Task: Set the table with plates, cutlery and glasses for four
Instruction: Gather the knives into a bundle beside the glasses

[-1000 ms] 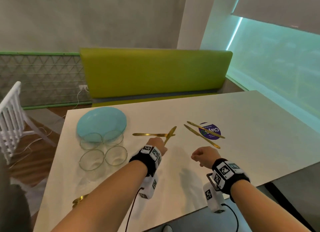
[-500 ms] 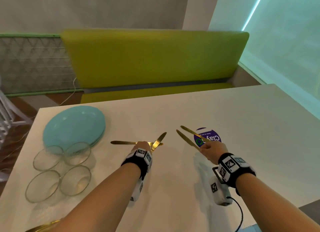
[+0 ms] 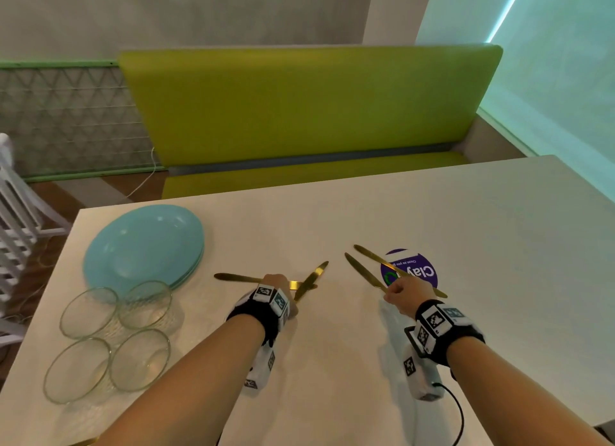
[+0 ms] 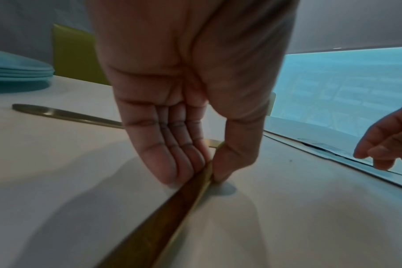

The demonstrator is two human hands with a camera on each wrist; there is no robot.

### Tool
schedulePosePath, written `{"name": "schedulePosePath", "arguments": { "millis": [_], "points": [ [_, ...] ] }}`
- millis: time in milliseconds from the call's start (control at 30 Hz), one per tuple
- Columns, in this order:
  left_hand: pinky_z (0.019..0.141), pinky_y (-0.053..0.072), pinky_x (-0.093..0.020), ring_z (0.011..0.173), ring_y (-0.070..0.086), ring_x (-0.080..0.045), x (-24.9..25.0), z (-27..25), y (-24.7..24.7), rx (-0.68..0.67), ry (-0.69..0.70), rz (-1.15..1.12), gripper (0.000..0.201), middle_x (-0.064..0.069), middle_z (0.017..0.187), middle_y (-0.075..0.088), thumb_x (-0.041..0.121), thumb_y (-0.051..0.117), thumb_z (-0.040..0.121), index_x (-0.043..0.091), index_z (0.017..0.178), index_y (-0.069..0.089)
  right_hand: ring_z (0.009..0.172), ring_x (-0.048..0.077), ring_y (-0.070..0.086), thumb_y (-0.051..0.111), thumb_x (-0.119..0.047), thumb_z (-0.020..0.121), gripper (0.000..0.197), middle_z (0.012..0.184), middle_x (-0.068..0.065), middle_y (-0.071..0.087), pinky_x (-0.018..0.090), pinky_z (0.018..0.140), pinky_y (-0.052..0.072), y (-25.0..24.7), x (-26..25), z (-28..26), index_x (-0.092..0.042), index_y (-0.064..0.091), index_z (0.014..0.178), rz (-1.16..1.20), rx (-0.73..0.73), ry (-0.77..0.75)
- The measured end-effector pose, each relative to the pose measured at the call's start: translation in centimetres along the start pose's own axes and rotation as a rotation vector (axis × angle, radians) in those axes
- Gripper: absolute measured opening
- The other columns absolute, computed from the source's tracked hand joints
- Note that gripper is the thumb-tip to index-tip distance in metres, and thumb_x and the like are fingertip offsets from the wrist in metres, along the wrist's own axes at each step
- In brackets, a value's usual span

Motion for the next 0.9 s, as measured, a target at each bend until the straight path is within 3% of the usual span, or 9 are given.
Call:
{"name": "schedulePosePath", "arguments": {
  "millis": [67,267,367,433,567,633,733,900],
  "points": [
    [0.063,0.048,-0.023,0.071,0.058,-0.021,0.1,-0.4,0.1,0.003,0.005,-0.008,0.019,0.001,0.064,0.047,0.022,0.064,0.078,0.011,0.072,0.049,0.084,0.014,0.058,0.058,-0.025,0.091,0.021,0.103,0.007,0.069,0.027,0.087,0.054,0.1,0.2,0.1,-0.012,0.069,0.103,-0.021,0.009,0.011],
    [0.065,0.043,-0.022,0.074,0.054,-0.019,0.3,-0.7,-0.4,0.018,0.036,-0.013,0.032,0.000,0.064,0.047,0.018,0.057,0.085,0.013,0.058,0.041,0.101,0.019,0.063,0.055,-0.024,0.091,0.023,0.107,0.005,0.069,0.028,0.091,0.052,0.0,0.4,0.0,-0.013,0.069,0.107,-0.062,0.025,0.046],
    [0.050,0.038,-0.022,0.057,0.048,-0.016,0.4,-0.6,-1.0,0.012,0.050,-0.099,0.034,0.001,0.061,0.045,0.025,0.055,0.086,0.014,0.057,0.041,0.099,0.020,0.064,0.053,-0.022,0.092,0.023,0.104,0.005,0.070,0.028,0.087,0.053,-0.2,0.5,0.0,-0.013,0.070,0.104,-0.081,0.054,0.069],
    [0.046,0.033,-0.021,0.052,0.045,-0.014,0.6,-0.7,-1.6,0.028,0.062,-0.209,0.036,0.000,0.060,0.046,0.027,0.054,0.087,0.015,0.056,0.041,0.097,0.021,0.065,0.053,-0.022,0.092,0.022,0.102,0.006,0.070,0.028,0.086,0.054,-0.1,0.6,0.2,-0.013,0.070,0.102,-0.093,0.063,0.082],
    [0.058,0.043,-0.023,0.075,0.061,-0.021,0.8,-1.2,-2.7,0.049,0.099,-0.502,0.027,-0.007,0.080,0.065,0.021,0.049,0.091,0.017,0.065,0.044,0.095,0.021,0.065,0.057,-0.024,0.090,0.020,0.100,0.006,0.070,0.029,0.085,0.054,0.5,0.8,0.5,-0.012,0.069,0.100,-0.105,0.057,0.099],
    [0.060,0.045,-0.022,0.076,0.062,-0.021,0.7,-1.3,-3.0,0.074,0.099,-0.595,0.026,-0.005,0.077,0.065,0.020,0.046,0.093,0.018,0.067,0.045,0.095,0.021,0.065,0.057,-0.023,0.090,0.019,0.100,0.007,0.069,0.032,0.087,0.054,0.9,0.8,0.6,-0.011,0.068,0.100,-0.113,0.056,0.098],
    [0.077,0.054,-0.033,0.071,0.062,-0.023,0.9,-1.0,-2.7,0.053,0.087,-0.768,0.027,-0.004,0.068,0.063,0.016,0.044,0.092,0.015,0.066,0.050,0.096,0.022,0.064,0.057,-0.022,0.090,0.019,0.101,0.006,0.068,0.033,0.088,0.054,1.1,0.8,0.7,-0.012,0.066,0.102,-0.113,0.063,0.110],
    [0.065,0.053,-0.028,0.058,0.056,-0.015,1.4,-1.0,-2.1,0.008,0.075,-1.043,0.020,-0.004,0.069,0.062,0.012,0.042,0.096,0.011,0.077,0.049,0.096,0.021,0.063,0.059,-0.027,0.090,0.021,0.101,0.005,0.068,0.031,0.084,0.053,1.4,1.0,0.6,-0.014,0.066,0.104,-0.126,0.079,0.144]
  ]
}}
Point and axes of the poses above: each hand's wrist, its own z-axis towards the middle knuckle, its own y-axis out of the palm, x = y × z, the point moved 7 cm from there along z, towards the middle knuckle
